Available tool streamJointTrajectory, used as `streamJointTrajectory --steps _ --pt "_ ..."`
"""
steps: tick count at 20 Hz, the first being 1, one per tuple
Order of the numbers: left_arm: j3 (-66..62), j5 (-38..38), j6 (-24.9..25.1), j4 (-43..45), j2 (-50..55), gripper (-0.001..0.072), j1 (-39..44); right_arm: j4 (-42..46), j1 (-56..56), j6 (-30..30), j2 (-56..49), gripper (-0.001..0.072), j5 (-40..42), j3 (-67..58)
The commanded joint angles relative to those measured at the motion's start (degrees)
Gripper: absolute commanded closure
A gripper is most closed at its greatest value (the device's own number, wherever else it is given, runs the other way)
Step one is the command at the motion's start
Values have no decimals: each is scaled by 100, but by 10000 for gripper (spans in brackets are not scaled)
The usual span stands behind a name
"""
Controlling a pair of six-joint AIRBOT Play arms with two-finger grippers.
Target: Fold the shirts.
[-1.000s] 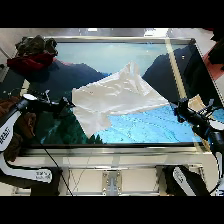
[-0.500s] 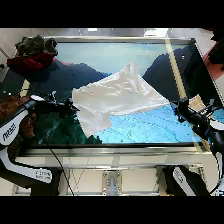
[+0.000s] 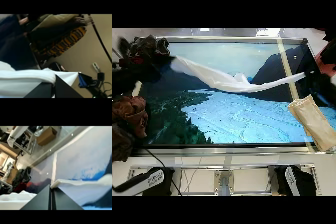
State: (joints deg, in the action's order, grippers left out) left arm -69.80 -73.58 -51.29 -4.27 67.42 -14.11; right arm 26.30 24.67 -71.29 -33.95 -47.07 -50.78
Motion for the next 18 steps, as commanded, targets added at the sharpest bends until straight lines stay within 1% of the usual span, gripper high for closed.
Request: streamJointTrajectory --steps 1,2,4,5,6,7,8,10,11,12,13,15,16,18 --pt "-1126 605 236 1014 -1659 692 -90 1019 -2 -249 850 686 -229 -1368" --pt "-1469 1161 -66 1963 -2131 692 -90 1364 -2 -361 1019 687 -234 -1786" --pt "-1950 2310 -975 3963 -2855 692 -90 2286 -2 -708 1137 687 -356 -2599" --pt "-2131 2636 -1397 4848 -3064 692 -90 2660 -2 -813 1128 687 -426 -2922" --pt "-2321 2708 -1794 5619 -3145 692 -90 2868 -2 -850 1099 687 -455 -3123" --pt "-2470 2500 -2061 6050 -3110 692 -90 2920 -4 -850 1040 687 -540 -3215" --pt "-2487 2347 -2162 6170 -3036 692 -90 2894 -2 -855 942 687 -723 -3217" --pt "-2487 2072 -2280 6161 -2651 692 -90 2603 -4 -890 444 687 -1484 -3132" --pt "-2487 1954 -2413 6144 -2367 692 -87 2406 -9 -874 149 687 -1727 -2973" --pt "-2487 1738 -2461 6063 -2002 692 -76 2225 -15 -800 -168 687 -1786 -2704" --pt "-2483 1438 -2487 5936 -1613 692 -72 2116 -52 -675 -461 687 -1700 -2398" --pt "-2332 1029 -2481 5921 -715 692 157 2111 -313 -470 -1086 687 -1178 -1753" --pt "-2201 1054 -2481 6102 -302 692 367 2116 -498 -313 -1438 687 -772 -1443" --pt "-1991 1357 -2540 6872 599 692 863 2149 -883 -162 -2249 687 133 -1113"
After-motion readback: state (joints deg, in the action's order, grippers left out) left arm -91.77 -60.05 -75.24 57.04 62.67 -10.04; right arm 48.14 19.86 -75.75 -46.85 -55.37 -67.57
